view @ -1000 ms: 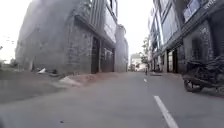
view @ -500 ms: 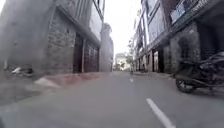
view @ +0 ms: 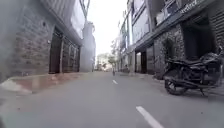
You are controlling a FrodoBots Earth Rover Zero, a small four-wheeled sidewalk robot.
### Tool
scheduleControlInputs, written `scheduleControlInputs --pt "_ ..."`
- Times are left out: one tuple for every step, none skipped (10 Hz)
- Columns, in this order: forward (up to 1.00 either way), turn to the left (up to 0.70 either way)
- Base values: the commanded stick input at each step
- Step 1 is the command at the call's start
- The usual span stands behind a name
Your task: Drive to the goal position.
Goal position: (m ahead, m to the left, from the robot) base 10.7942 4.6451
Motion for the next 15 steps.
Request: scheduleControlInputs --pt "1.0 0.0" --pt "1.0 0.0" --pt "1.0 0.0" --pt "1.0 0.0" --pt "1.0 0.0" --pt "1.0 0.0" --pt "1.0 0.0" --pt "1.0 0.0" --pt "1.0 0.0" --pt "1.0 0.0" --pt "1.0 0.28" --pt "1.0 0.32" --pt "1.0 0.19" --pt "1.0 0.07" --pt "1.0 0.0"
